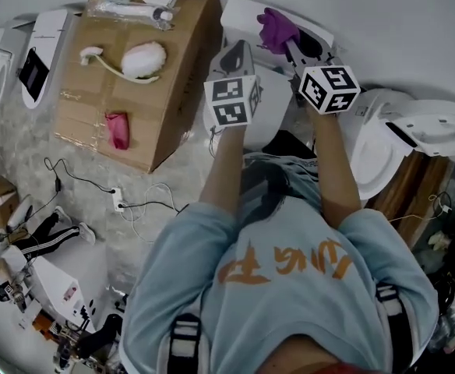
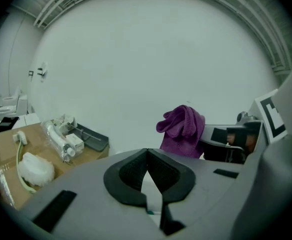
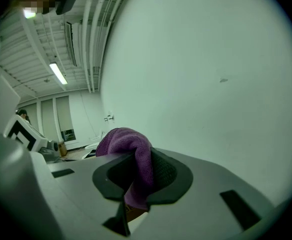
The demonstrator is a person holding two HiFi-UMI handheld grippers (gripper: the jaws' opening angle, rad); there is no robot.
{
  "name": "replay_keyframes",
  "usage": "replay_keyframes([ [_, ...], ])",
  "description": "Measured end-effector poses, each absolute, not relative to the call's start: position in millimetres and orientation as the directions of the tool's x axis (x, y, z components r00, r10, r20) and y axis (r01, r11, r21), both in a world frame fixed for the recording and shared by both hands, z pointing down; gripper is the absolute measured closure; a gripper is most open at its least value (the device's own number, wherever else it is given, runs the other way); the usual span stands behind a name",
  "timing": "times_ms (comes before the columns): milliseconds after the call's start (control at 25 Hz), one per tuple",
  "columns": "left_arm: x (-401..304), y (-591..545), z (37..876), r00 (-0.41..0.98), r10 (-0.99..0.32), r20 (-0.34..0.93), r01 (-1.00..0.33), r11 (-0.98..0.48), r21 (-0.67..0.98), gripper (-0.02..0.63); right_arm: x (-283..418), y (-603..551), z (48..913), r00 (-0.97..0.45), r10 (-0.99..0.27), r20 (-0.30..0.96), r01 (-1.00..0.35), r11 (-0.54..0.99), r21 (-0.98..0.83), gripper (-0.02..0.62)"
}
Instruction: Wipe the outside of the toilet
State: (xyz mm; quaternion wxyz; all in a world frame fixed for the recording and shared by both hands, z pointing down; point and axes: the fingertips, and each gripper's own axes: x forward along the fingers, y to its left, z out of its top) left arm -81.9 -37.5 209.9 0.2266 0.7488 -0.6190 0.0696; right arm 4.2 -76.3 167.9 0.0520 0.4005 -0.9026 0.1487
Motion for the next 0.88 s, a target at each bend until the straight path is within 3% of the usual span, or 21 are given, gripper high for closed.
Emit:
replay_keyframes([
  [480, -67.6, -82.7, 249.6, 0.142, -0.889, 0.436, -0.947, 0.005, 0.32, 0.581, 26.1, -139.2, 213.7, -0.74, -0.588, 0.327, -0.666, 0.709, -0.233, 0.52],
  [880, -100.2, -103.1, 295.6, 0.054, -0.876, 0.479, -0.902, 0.163, 0.4, 0.581, -7.7, -208.8, 275.5, -0.799, -0.444, 0.405, -0.555, 0.804, -0.214, 0.52],
])
